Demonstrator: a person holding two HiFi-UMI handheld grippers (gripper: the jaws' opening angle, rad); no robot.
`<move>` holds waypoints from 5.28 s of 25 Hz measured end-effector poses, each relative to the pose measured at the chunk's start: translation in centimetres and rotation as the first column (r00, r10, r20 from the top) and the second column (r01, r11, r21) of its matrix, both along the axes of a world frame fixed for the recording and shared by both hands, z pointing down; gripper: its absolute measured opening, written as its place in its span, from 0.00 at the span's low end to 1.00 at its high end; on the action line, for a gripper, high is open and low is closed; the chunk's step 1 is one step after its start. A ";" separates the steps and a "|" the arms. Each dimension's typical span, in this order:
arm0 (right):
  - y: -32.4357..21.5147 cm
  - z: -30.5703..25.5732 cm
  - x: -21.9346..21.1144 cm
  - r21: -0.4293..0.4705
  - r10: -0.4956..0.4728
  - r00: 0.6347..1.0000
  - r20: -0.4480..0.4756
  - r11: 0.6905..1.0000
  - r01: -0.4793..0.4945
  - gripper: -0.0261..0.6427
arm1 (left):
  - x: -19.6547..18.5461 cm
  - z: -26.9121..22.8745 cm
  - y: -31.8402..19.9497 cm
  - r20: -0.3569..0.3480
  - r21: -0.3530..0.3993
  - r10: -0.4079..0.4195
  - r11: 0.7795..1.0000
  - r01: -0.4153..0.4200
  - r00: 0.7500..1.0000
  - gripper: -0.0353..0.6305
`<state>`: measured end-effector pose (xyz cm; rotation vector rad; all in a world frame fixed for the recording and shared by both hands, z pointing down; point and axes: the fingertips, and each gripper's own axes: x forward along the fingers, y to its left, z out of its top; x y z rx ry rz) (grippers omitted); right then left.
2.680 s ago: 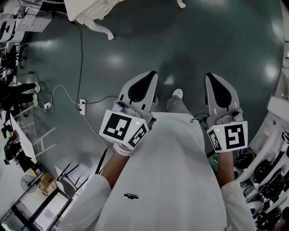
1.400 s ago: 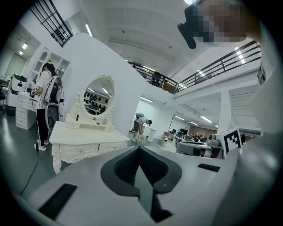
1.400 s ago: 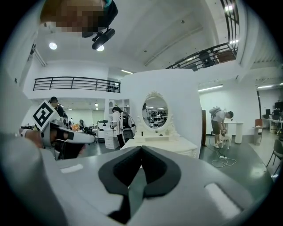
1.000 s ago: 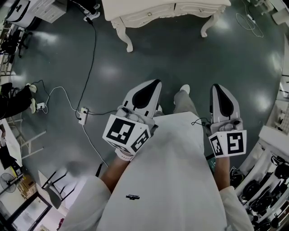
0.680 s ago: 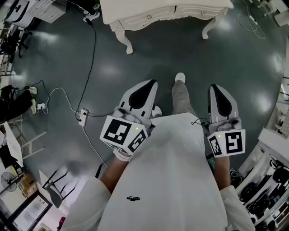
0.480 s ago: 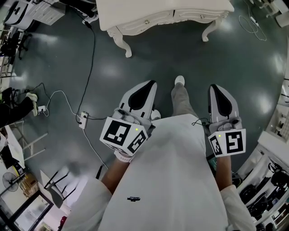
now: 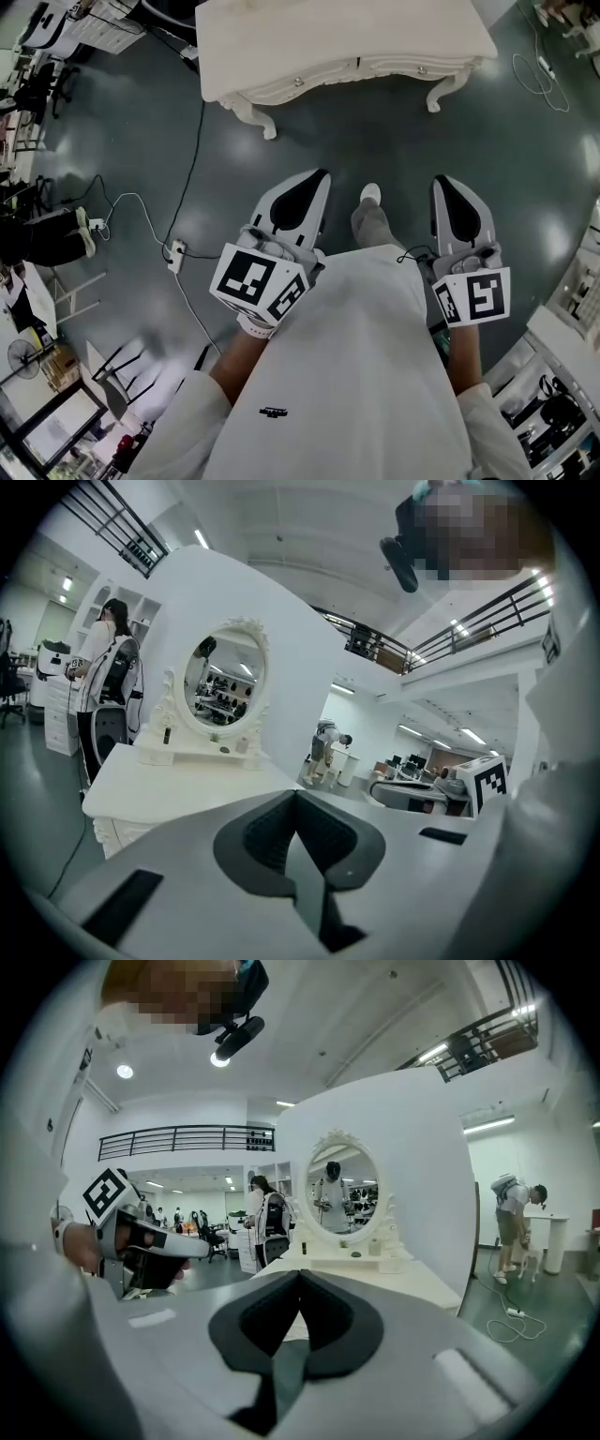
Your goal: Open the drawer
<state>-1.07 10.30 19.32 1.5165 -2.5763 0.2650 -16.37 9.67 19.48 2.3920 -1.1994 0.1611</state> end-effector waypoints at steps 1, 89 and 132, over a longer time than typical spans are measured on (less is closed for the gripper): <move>-1.1 0.0 0.6 0.003 -0.014 1.000 0.007 1.000 0.014 0.06 | 0.8 0.0 -1.0 0.006 0.001 -0.003 1.000 0.003 1.000 0.07; -26.6 24.9 11.8 -0.228 0.147 0.989 -0.027 0.962 -0.149 0.25 | 12.7 19.1 -21.2 0.102 -0.258 0.085 0.965 -0.056 0.991 0.07; -34.3 39.7 14.9 -0.392 0.232 0.961 -0.153 0.878 -0.274 0.27 | 13.8 24.6 -22.4 0.074 -0.374 0.081 0.926 -0.047 0.994 0.07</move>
